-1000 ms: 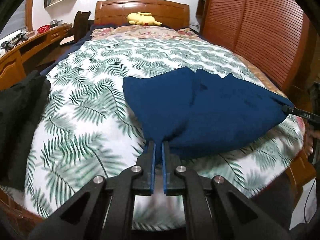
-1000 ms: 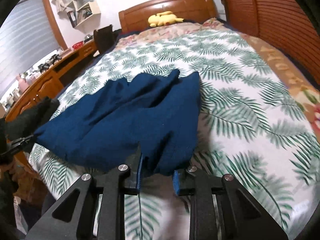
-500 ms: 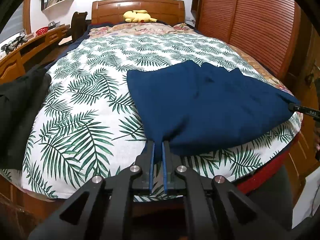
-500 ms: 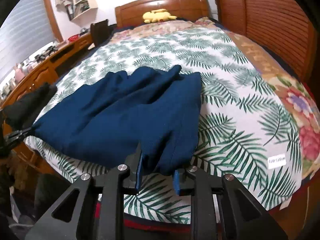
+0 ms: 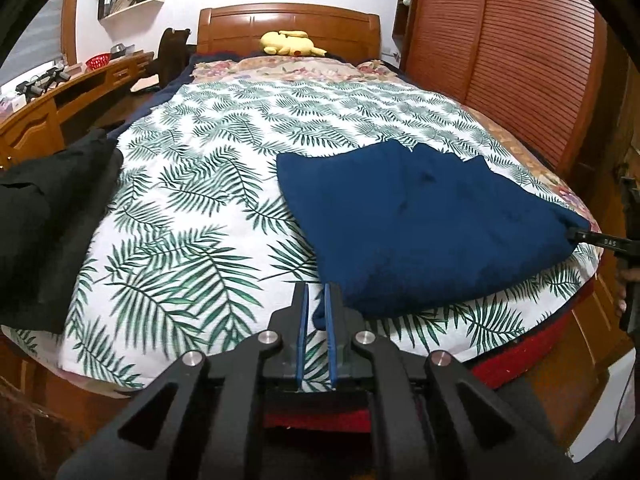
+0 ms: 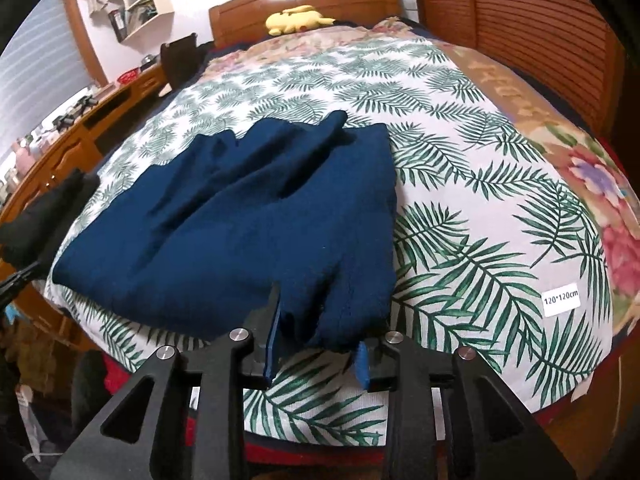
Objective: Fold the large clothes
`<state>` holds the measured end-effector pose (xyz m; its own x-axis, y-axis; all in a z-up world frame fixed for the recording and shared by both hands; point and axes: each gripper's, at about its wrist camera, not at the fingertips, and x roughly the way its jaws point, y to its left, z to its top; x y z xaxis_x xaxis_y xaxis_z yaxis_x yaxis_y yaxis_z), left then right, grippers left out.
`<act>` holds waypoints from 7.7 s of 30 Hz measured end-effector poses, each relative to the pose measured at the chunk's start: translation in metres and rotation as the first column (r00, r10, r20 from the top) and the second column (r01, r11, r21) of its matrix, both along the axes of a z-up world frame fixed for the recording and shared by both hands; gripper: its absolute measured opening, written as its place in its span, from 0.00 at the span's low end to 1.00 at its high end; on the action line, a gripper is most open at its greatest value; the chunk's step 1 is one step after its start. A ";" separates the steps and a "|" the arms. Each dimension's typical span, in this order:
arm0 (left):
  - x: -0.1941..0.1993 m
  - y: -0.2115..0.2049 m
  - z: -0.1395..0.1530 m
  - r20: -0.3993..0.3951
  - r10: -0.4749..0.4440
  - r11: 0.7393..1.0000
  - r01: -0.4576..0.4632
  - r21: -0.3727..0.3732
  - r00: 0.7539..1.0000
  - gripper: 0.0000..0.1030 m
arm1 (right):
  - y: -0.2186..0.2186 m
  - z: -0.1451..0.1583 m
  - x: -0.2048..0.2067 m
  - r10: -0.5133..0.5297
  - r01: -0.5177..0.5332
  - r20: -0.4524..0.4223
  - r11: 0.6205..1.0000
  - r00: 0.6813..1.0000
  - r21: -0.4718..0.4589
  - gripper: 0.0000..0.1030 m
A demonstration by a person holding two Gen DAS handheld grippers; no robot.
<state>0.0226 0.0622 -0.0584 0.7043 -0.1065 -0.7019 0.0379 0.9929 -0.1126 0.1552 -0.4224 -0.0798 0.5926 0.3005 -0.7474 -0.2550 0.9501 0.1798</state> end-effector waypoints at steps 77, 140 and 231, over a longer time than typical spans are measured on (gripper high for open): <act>-0.023 0.013 0.036 0.071 -0.035 0.999 0.033 0.033 0.997 0.08 | 0.260 -0.018 -0.014 0.479 -0.479 -0.016 0.877 0.878 -0.019 0.44; 0.028 -0.013 -0.051 -0.126 -0.103 0.992 0.092 -0.090 0.987 0.27 | 0.215 -0.082 0.190 0.286 -0.289 -0.052 0.955 0.957 -0.061 0.95; -0.095 0.369 0.119 0.198 0.536 0.816 -0.564 0.129 0.821 0.11 | 0.709 0.048 -0.023 0.860 -0.862 0.059 0.505 0.507 0.049 0.50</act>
